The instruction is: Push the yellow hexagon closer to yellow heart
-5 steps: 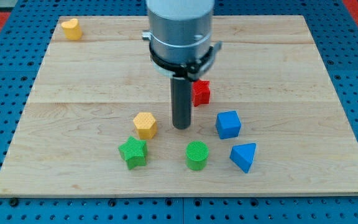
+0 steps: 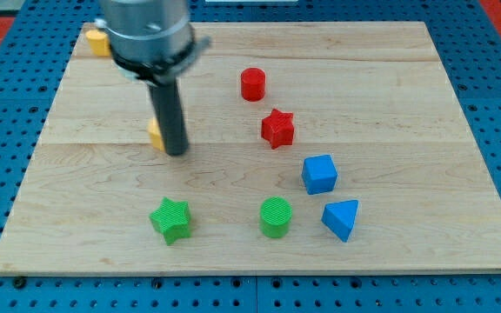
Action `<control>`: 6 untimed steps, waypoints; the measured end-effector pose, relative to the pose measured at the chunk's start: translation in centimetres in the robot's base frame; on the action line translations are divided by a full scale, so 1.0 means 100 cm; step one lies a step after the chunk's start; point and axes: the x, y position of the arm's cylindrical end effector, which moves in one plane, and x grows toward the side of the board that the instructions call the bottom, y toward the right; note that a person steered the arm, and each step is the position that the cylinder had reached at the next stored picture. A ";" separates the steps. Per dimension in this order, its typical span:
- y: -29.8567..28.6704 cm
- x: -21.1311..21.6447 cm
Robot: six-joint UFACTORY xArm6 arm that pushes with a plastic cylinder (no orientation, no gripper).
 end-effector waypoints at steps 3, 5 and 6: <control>-0.074 -0.118; -0.104 -0.114; -0.097 -0.144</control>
